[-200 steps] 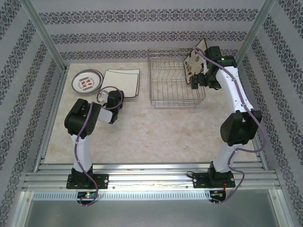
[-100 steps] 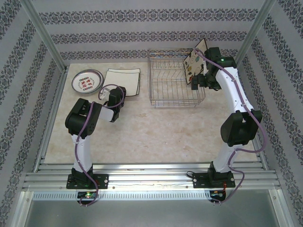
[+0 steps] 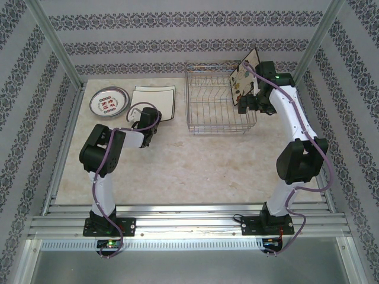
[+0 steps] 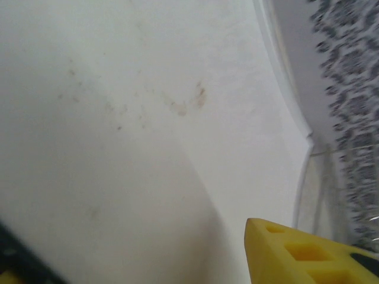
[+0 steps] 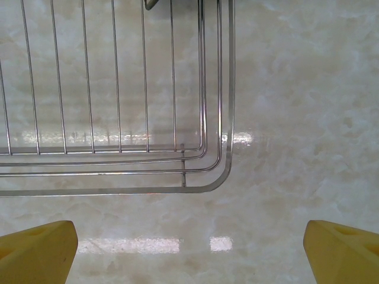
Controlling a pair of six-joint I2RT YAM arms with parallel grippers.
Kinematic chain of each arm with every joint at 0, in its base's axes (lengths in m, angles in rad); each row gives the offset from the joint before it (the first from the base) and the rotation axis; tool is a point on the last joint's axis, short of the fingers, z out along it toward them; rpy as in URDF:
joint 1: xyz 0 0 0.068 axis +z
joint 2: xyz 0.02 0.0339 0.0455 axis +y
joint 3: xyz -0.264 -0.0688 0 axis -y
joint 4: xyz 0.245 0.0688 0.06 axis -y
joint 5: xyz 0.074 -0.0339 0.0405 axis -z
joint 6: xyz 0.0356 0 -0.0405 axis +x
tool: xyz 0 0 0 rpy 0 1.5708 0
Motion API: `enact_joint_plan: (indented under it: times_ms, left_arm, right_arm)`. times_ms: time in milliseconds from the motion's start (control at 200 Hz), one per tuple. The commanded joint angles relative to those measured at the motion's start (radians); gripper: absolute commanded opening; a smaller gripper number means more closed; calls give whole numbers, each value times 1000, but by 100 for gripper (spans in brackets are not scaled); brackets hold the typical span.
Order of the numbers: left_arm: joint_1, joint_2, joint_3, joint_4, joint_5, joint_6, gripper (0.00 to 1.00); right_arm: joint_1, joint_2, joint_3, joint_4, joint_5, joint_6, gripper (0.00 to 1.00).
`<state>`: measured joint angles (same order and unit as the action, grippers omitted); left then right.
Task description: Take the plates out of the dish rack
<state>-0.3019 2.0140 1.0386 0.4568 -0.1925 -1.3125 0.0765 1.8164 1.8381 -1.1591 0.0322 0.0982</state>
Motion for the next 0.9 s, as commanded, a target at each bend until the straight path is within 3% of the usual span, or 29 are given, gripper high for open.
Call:
enact_joint_plan:
  times_ms: [0,185,894]
  left_arm:
    - [-14,-47,19,-176,-36,68,57]
    - [-16,-67,57,-283,-34,116,66]
    - [-16,27,281,-459,-23,216,70]
  right_arm:
    - [4,-34,-12,19,-23,8,98]
    - [1,-35,-16,35,-35,15,98]
    - [-25,-1,-6,70,-78,23,98]
